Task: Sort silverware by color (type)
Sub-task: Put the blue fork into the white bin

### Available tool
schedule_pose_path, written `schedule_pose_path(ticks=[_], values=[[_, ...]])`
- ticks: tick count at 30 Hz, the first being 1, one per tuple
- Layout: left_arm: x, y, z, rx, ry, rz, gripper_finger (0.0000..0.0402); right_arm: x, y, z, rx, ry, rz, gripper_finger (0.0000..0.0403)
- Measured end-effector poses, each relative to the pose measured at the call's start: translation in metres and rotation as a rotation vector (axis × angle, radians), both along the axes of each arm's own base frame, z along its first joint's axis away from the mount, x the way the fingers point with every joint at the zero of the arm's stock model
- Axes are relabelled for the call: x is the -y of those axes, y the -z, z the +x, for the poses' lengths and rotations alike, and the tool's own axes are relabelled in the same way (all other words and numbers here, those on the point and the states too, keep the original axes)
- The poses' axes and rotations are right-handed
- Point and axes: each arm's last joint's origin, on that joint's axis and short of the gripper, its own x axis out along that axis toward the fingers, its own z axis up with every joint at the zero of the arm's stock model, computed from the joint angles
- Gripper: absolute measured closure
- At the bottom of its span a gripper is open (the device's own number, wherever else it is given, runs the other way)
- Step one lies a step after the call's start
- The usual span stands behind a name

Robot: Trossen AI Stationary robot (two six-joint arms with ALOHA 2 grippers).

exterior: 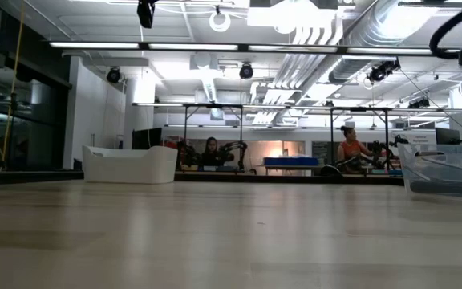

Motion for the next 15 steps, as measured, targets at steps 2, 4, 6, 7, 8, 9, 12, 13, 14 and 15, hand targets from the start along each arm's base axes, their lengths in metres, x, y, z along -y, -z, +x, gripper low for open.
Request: schedule_pose_path(ticks=[2,4,6,7,8,9,12,13,14,15], values=[[0.0,0.0,0.0,0.0,0.0,0.0,0.0401,-0.001,0.006,0.002,-0.018,-0.004,-0.022,0.0233],[0.0,0.0,0.0,0.0,0.0,0.0,0.0401,-0.002,0.012,0.003,-0.027,-0.019,-0.048,0.0233],[0.0,0.0,0.0,0.0,0.0,0.0,0.0402,-0.003,0.018,0.005,-0.04,-0.025,-0.058,0.0233],[0.0,0.0,0.0,0.0,0.0,0.0,0.0401,-0.004,0.02,0.005,-0.049,-0.025,-0.065,0.0233],[0.0,0.0,0.0,0.0,0.0,0.0,0.0402,-0.004,0.022,0.006,-0.055,-0.025,-0.071,0.0233],[0.0,0.0,0.0,0.0,0.0,0.0,0.0402,-0.005,0.025,0.006,-0.061,-0.024,-0.074,0.0233],[0.0,0.0,0.0,0.0,0.0,0.0,0.0402,-0.006,0.031,0.008,-0.068,-0.027,-0.083,0.0233],[0.0,0.0,0.0,0.0,0.0,0.0,0.0401,-0.007,0.033,0.009,-0.068,-0.028,-0.086,0.0233],[0.0,0.0,0.0,0.0,0.0,0.0,0.0402,-0.007,0.034,0.01,-0.067,-0.027,-0.086,0.0233],[0.0,0.0,0.0,0.0,0.0,0.0,0.0401,-0.008,0.036,0.011,-0.066,-0.026,-0.082,0.0233]])
